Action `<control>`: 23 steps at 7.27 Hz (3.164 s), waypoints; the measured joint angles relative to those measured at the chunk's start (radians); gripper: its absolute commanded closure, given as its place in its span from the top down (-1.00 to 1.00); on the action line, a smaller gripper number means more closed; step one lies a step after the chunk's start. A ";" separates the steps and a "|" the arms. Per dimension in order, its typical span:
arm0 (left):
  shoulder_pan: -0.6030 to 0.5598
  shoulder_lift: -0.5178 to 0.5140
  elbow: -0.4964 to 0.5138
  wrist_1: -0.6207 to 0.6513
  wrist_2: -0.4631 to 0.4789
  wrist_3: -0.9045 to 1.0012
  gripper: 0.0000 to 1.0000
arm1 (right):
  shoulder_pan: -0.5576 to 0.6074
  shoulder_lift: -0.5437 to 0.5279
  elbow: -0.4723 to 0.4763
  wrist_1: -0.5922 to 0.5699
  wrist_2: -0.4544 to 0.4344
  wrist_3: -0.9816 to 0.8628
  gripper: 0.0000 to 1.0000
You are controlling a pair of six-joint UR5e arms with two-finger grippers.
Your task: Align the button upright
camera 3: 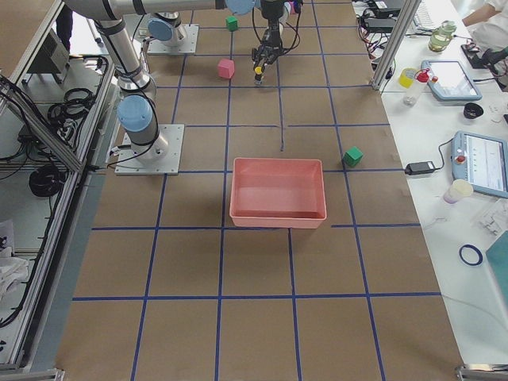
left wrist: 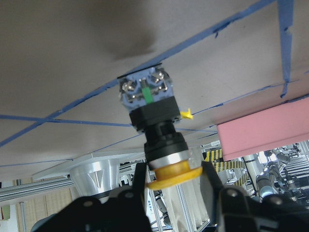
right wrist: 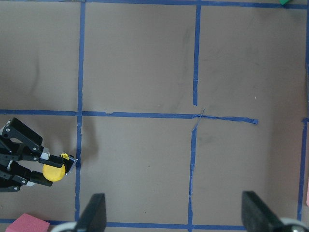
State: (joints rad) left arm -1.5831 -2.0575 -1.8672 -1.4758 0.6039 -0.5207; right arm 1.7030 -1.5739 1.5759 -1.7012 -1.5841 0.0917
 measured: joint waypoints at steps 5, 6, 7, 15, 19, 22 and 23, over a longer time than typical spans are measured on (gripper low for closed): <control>0.000 -0.010 -0.002 -0.001 0.001 -0.009 0.62 | 0.000 0.000 0.002 0.000 0.001 0.000 1.00; 0.000 -0.010 -0.001 -0.001 0.002 -0.009 0.71 | 0.000 0.000 0.002 0.000 0.001 0.000 1.00; 0.000 -0.004 0.001 -0.001 0.009 -0.009 0.84 | 0.000 0.000 0.003 0.000 0.001 0.000 1.00; 0.068 0.231 0.233 -0.040 0.584 -0.045 1.00 | 0.000 0.000 0.003 -0.001 0.000 0.000 1.00; 0.125 0.357 0.329 -0.102 0.968 0.360 1.00 | 0.000 0.000 0.003 0.000 -0.002 0.000 1.00; 0.136 0.465 0.340 -0.164 1.027 0.410 1.00 | 0.000 0.000 0.003 0.000 -0.006 0.000 1.00; 0.136 0.485 0.339 -0.167 1.024 0.412 1.00 | 0.000 0.001 0.003 -0.001 -0.008 0.000 1.00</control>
State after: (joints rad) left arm -1.4473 -1.5729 -1.5283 -1.6432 1.6276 -0.1087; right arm 1.7027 -1.5730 1.5785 -1.7022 -1.5916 0.0920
